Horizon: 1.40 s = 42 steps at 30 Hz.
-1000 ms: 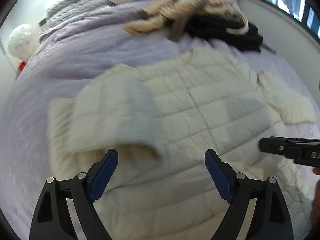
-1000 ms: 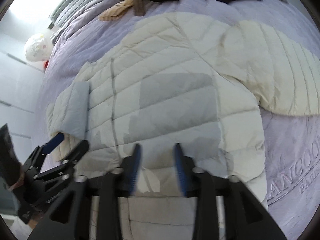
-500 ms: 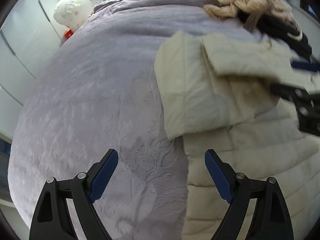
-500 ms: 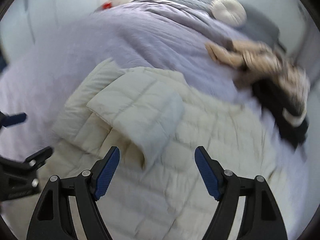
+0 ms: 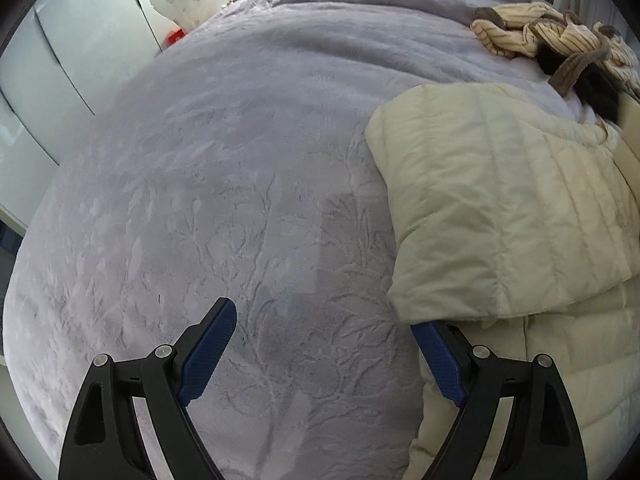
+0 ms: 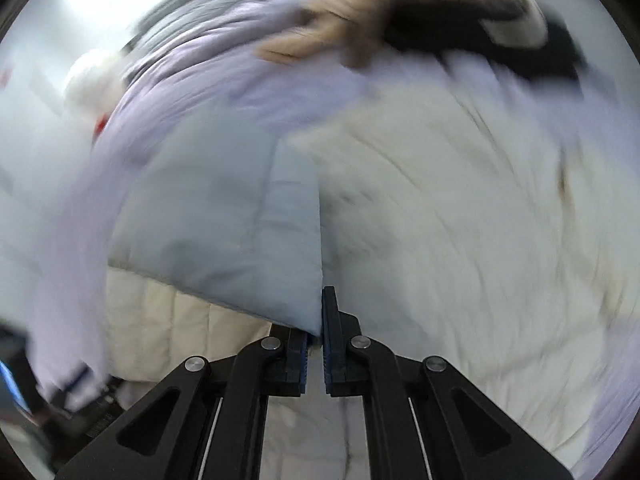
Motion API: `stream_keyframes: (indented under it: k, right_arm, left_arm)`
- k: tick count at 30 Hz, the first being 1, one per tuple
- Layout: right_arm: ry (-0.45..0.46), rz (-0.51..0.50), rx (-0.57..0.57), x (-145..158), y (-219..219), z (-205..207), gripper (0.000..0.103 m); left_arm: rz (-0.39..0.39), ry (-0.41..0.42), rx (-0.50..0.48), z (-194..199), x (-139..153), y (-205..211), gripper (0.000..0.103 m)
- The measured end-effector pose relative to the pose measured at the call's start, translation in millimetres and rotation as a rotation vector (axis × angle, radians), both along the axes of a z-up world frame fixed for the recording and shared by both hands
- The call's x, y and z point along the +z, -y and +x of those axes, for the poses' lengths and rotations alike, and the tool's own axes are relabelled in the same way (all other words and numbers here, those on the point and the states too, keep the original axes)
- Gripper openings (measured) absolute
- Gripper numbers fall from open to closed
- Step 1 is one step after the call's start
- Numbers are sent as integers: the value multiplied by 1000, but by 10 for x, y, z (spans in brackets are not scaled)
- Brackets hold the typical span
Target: Fold large clothes
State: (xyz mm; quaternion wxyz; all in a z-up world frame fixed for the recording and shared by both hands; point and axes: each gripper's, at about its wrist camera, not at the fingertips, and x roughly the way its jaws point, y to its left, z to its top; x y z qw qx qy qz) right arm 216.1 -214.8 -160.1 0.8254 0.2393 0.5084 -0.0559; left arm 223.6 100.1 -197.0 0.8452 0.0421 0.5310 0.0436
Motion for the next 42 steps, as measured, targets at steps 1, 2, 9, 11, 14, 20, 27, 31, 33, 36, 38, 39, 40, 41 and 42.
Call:
stream_keyframes:
  k: [1,2,9,11,14,20,27,31,33,36,38,39,40,41,42]
  right_arm:
    - [-18,50,-39,-94,119,-54,6]
    - [-31,96,-71,-161,214,-94,6]
    - [-30,211,-119,-310,390,-166,6]
    - [-32,234,-114,-335,385,-169,6]
    - [-38,236,-102,-353,350,-168,6]
    - [-61,285,-87,-371,448,-202,16]
    - [-86,185,-35,-81,623,-481,61]
    - [-13,72,-52,237,728,-625,21]
    - [15,43,-48,316,740,-585,21]
    - [23,33,-6,292,715,-395,21]
    - [11,3,15,215,687,-315,21]
    - [-8,-8,21,133,674,-272,21]
    - [-28,-1,20,46,665,-259,21]
    - [-50,11,15,-50,670,-244,21]
    - [-72,27,9,-170,676,-234,20]
  left_arm:
    - [-3,-13,-14,-13,16,-19,89]
    - [-7,-20,-28,-46,59,-36,89]
    - [-93,54,12,27,435,-293,89]
    - [-93,59,11,259,417,-206,89]
    - [-102,67,-23,521,278,46,89]
    - [-88,-19,15,643,-200,195,89]
    - [-64,-16,-15,644,-178,208,89]
    - [-85,-15,-9,664,-84,228,89]
    - [-107,39,-12,673,92,222,89]
    - [-99,111,7,793,264,187,89]
    - [-68,77,31,956,193,179,89]
    - [-53,58,40,1018,120,183,89]
    - [-33,38,53,1078,14,186,89]
    - [-28,30,57,1074,-31,166,89]
    - [-24,18,61,1098,-99,164,89]
